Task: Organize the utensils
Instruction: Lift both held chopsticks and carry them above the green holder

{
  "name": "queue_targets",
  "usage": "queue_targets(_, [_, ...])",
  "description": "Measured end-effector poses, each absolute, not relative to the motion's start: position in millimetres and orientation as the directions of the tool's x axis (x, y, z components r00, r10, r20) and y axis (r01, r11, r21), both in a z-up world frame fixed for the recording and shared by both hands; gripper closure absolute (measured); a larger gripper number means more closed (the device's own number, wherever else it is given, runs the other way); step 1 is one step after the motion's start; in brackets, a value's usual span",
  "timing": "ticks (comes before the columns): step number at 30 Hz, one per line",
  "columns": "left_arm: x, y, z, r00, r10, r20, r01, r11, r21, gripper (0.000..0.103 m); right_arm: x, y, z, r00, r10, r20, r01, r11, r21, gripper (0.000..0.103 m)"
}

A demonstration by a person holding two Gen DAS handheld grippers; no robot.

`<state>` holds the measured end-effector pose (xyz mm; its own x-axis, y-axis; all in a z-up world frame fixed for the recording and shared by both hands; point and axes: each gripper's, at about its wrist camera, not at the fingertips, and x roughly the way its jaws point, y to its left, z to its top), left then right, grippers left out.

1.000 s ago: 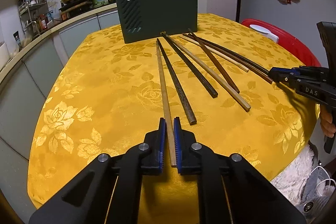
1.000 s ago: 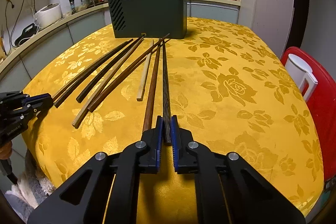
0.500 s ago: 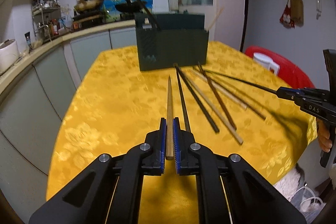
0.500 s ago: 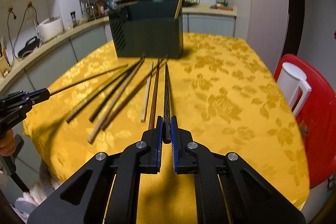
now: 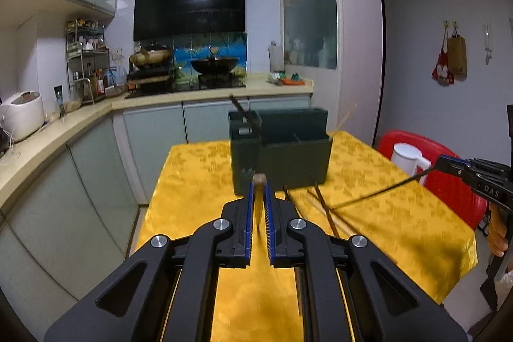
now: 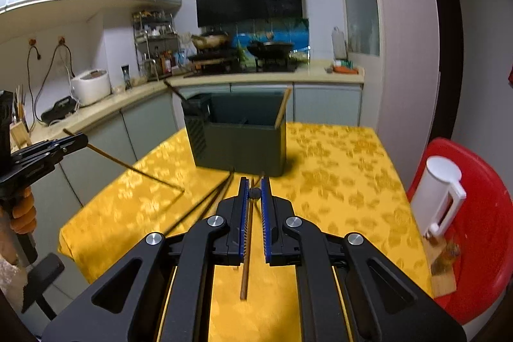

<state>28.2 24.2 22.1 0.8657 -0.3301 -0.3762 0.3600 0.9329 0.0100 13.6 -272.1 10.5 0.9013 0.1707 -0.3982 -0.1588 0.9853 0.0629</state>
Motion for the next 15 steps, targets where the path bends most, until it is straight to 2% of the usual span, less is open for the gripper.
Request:
queue_targets(5, [44.6, 23.5, 42.5, 0.868, -0.348, -0.355, 0.37, 0.929, -0.007, 0.097, 28.0, -269.5, 32.8, 0.908, 0.181, -0.377, -0.171, 0.983, 0.062, 0.095])
queue_targets(15, [72.0, 17.5, 64.9, 0.857, -0.365, -0.363, 0.387, 0.922, -0.014, 0.097, 72.8, -270.2, 58.3, 0.886, 0.189, -0.423, -0.166, 0.982, 0.091, 0.095])
